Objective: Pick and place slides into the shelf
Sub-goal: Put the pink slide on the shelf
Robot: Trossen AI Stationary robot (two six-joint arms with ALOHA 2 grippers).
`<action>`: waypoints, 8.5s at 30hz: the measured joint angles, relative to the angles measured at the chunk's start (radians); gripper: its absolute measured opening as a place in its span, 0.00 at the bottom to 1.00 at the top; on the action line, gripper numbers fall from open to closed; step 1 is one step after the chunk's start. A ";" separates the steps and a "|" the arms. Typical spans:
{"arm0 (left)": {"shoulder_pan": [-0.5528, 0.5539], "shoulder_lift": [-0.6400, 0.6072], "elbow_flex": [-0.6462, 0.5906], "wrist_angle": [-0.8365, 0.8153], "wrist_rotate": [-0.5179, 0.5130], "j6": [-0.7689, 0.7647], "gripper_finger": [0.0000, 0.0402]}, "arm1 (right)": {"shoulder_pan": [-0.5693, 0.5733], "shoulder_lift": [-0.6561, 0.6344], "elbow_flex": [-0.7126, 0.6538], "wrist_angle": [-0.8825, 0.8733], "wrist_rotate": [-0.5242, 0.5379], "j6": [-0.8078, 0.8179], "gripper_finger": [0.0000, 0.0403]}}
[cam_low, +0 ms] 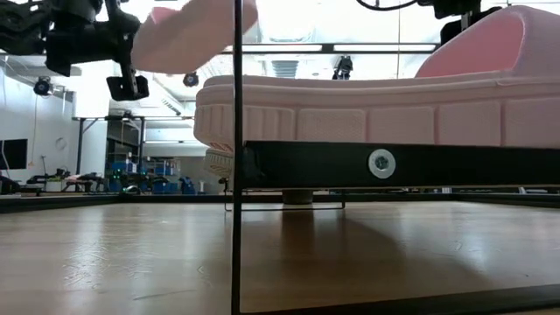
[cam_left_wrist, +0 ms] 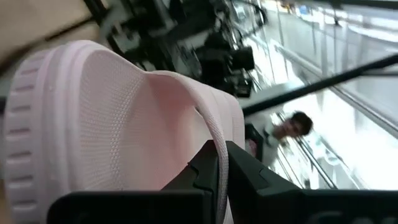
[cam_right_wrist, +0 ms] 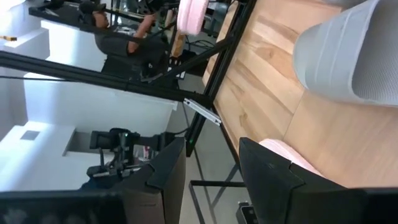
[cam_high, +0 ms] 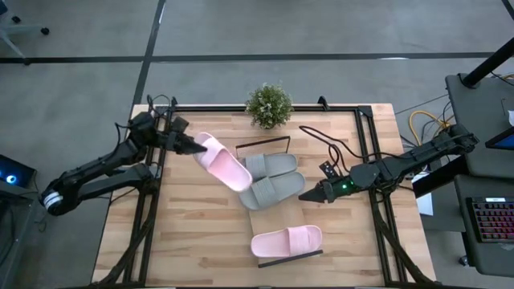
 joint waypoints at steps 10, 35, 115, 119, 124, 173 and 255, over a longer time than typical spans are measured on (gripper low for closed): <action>-0.209 0.174 0.125 0.010 0.061 0.044 0.00 | -0.019 0.000 0.000 0.005 -0.003 0.022 0.35; -0.581 0.781 0.545 0.088 0.089 0.203 0.00 | -0.036 0.028 0.000 0.038 0.002 0.014 0.46; -0.735 1.057 0.814 0.115 0.035 0.176 0.00 | -0.082 0.348 0.195 0.192 -0.130 -0.114 0.11; -0.735 1.056 0.813 0.115 0.032 0.176 0.00 | -0.082 0.346 0.195 0.196 -0.125 -0.121 0.10; -0.735 1.056 0.811 0.116 0.028 0.146 0.00 | -0.082 0.346 0.194 0.197 -0.104 -0.107 0.10; -0.817 0.982 0.772 0.097 -0.489 0.214 0.68 | -0.079 0.073 0.192 -0.270 0.221 -0.140 0.09; -0.877 0.628 0.780 -0.116 -1.041 0.471 0.68 | 0.436 0.511 0.214 -0.213 1.321 0.714 0.09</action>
